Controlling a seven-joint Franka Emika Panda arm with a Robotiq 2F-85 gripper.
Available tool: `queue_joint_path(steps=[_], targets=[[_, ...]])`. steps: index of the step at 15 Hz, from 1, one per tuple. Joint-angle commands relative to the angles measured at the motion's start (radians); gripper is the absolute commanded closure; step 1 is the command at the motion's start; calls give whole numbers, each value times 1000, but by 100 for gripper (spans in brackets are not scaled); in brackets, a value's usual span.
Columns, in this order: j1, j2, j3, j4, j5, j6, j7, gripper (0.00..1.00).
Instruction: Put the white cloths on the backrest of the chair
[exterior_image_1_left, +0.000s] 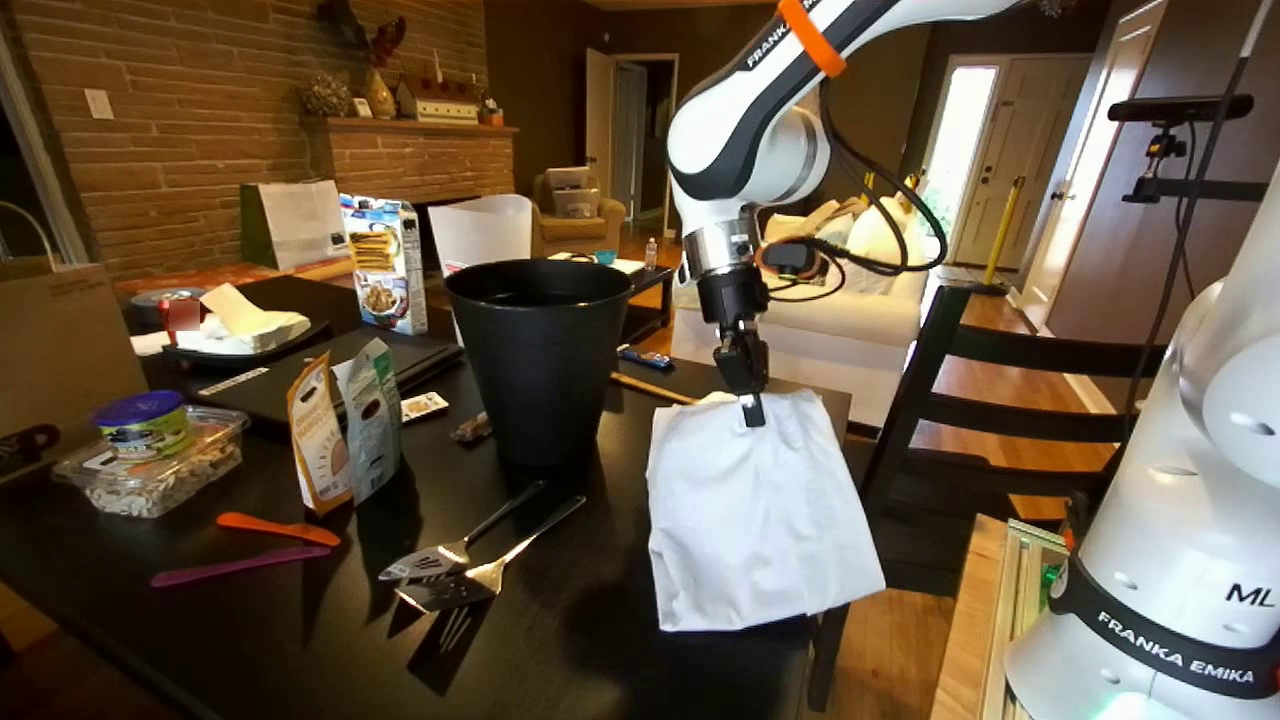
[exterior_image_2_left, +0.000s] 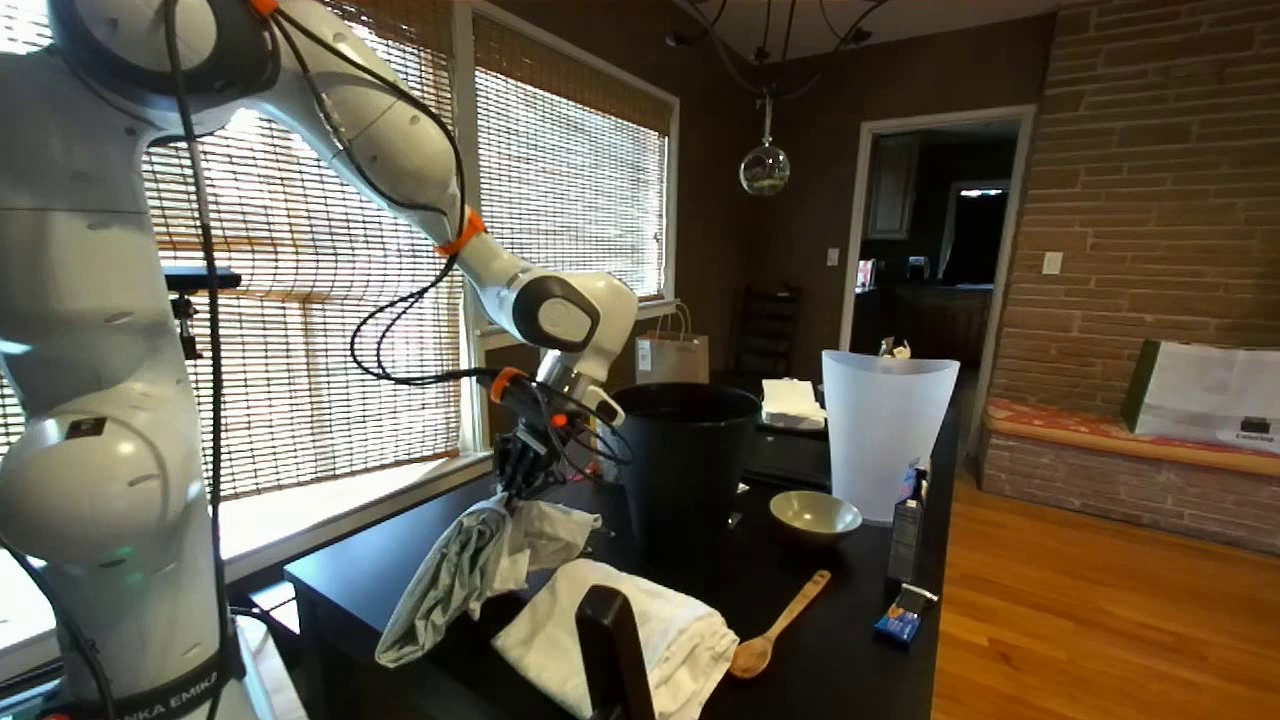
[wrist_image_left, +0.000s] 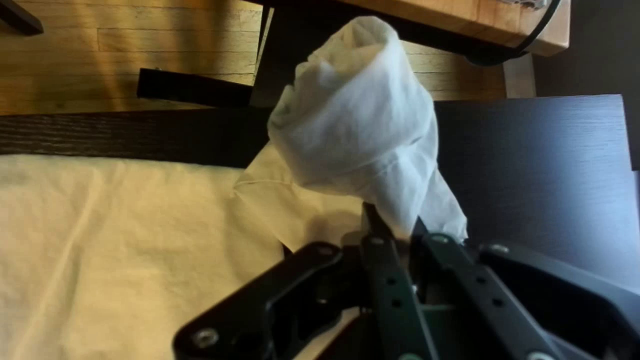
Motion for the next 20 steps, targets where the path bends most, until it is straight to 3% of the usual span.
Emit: queue_joint_path(steps=[1,8,9,10,16,17,20], targets=[[9,-88,-33,41,-81,-96,44,98],[3,-199,-86,106,-222,-223,-24,98],[1,-202,-97,119,-224,-229,-36,98],[13,-175,-92,98,-198,-190,-4,90],[11,-193,-107,111,-203,-206,-22,90],[11,-193,-107,111,-203,-206,-22,98],[3,-210,-145,144,-197,-319,-169,98]])
